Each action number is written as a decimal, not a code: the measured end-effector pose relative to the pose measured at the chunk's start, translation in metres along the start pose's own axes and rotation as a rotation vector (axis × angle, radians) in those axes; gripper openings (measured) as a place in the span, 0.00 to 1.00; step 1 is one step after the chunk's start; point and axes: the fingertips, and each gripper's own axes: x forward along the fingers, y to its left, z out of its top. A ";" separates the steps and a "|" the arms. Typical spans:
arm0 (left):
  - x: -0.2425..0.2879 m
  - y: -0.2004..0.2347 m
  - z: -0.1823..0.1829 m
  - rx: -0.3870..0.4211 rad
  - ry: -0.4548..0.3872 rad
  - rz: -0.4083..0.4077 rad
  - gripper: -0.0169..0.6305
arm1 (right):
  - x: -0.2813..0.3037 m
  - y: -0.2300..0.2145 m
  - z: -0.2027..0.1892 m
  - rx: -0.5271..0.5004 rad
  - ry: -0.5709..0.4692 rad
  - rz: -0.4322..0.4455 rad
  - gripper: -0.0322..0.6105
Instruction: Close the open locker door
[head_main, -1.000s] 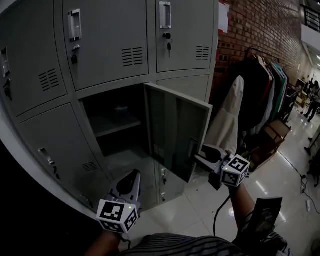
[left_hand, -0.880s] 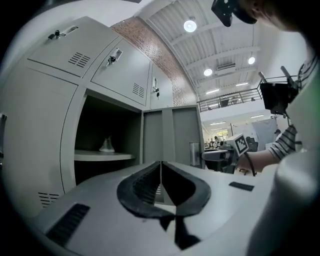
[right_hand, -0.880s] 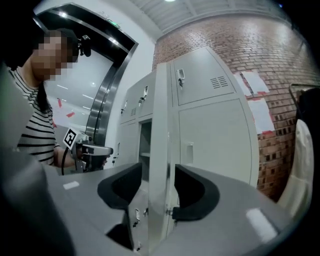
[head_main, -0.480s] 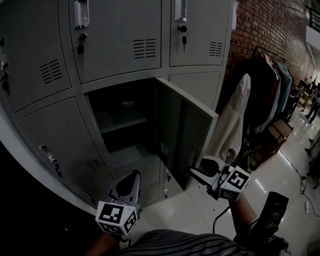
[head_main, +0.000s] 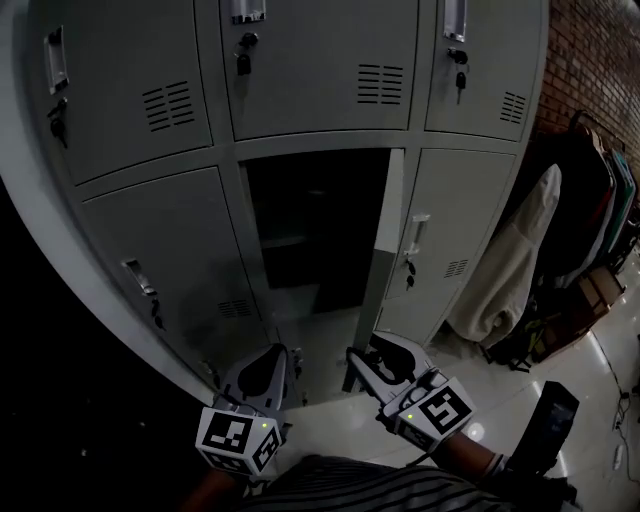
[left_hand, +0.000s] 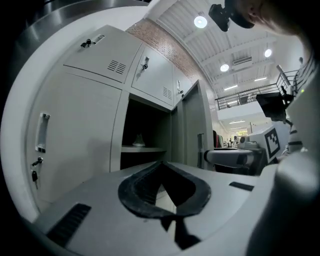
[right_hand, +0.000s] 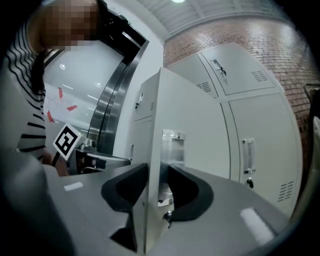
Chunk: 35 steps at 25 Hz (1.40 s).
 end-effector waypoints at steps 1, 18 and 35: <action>-0.003 0.008 0.000 -0.003 -0.001 0.015 0.04 | 0.010 0.004 0.000 0.000 -0.003 -0.004 0.26; -0.001 0.146 0.007 -0.020 -0.035 0.163 0.04 | 0.173 0.002 -0.017 -0.019 0.014 -0.029 0.25; 0.004 0.181 0.016 -0.005 -0.046 0.193 0.04 | 0.227 -0.028 -0.021 -0.043 0.070 -0.074 0.14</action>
